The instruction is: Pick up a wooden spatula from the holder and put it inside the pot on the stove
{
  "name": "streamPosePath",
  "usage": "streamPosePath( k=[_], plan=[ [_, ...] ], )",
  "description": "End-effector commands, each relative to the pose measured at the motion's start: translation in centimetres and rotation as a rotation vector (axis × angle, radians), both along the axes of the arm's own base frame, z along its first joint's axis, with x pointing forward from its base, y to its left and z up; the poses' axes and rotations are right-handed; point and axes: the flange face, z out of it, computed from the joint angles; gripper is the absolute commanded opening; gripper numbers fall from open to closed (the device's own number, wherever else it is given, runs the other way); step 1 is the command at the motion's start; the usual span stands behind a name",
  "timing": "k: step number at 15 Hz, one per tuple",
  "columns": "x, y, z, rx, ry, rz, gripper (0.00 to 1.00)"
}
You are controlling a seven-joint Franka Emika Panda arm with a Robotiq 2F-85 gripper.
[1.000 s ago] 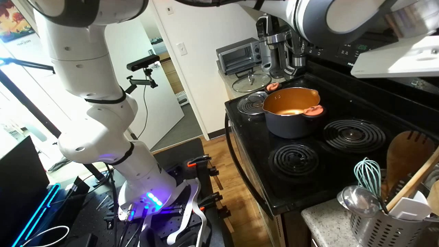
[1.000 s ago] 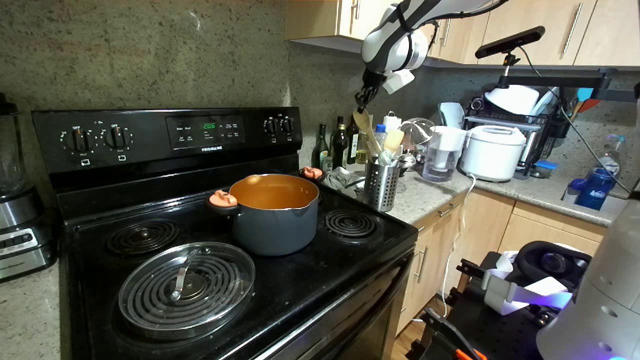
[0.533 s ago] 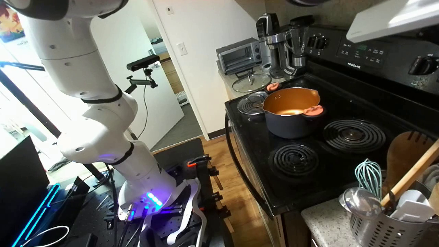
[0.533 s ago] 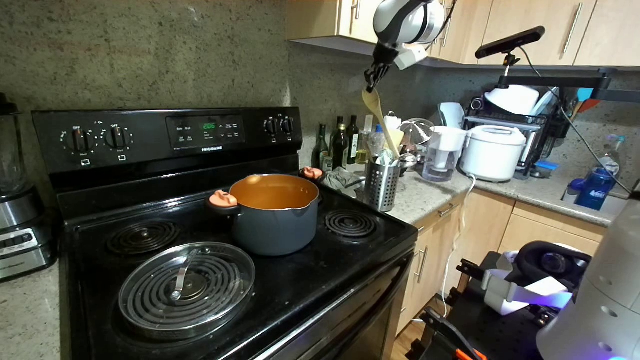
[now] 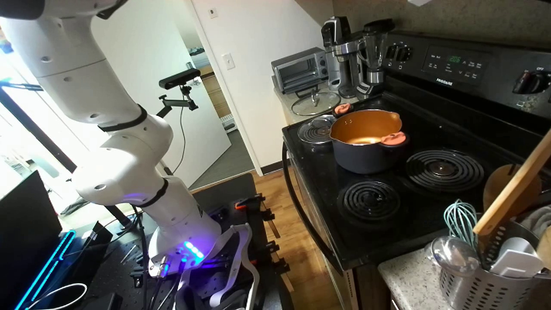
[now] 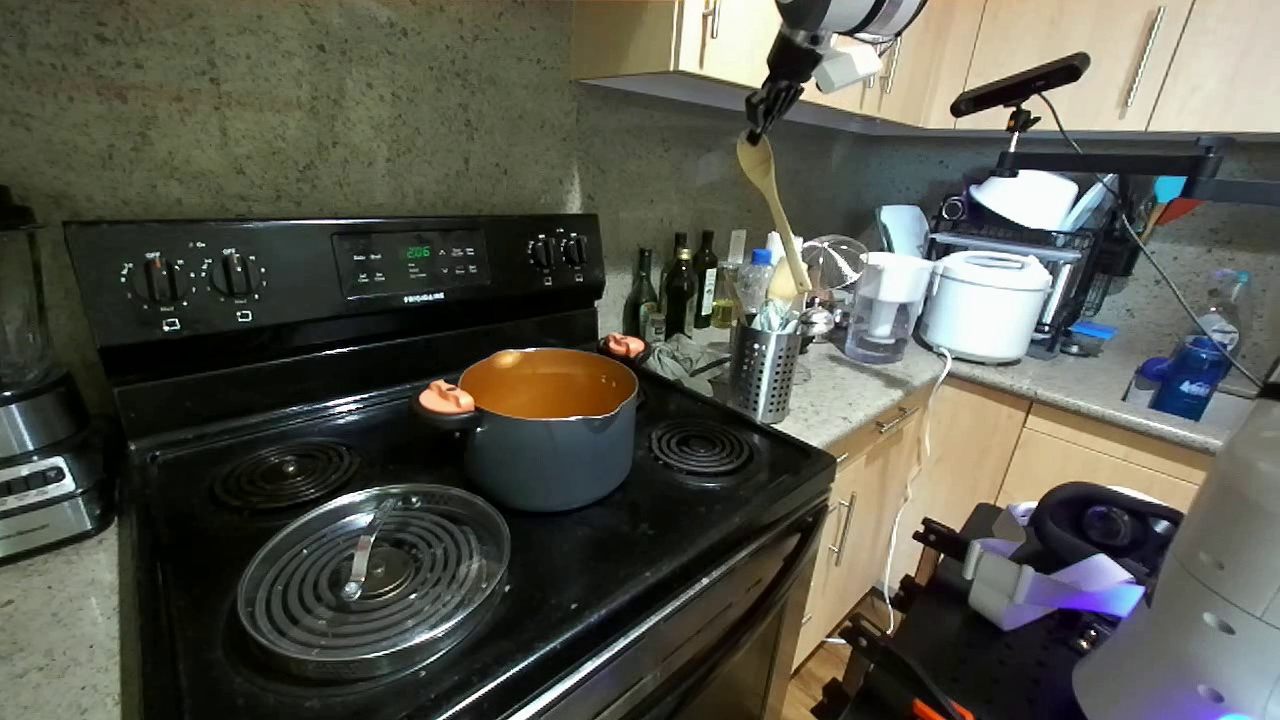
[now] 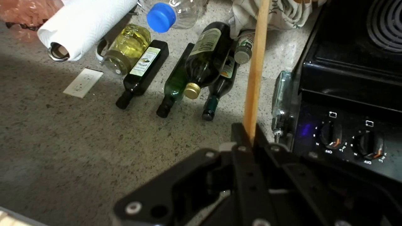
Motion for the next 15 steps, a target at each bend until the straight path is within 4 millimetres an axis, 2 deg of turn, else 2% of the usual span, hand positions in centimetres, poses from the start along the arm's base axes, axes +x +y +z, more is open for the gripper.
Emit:
streamPosePath(
  k=[1, 8, 15],
  plan=[
    [-2.2, 1.1, 1.2, 0.005, -0.003, 0.028, 0.02],
    [-4.2, 3.1, 2.6, 0.002, -0.038, 0.074, 0.02],
    [-4.8, 7.6, -0.1, -0.014, 0.019, 0.202, 0.02]
  ],
)
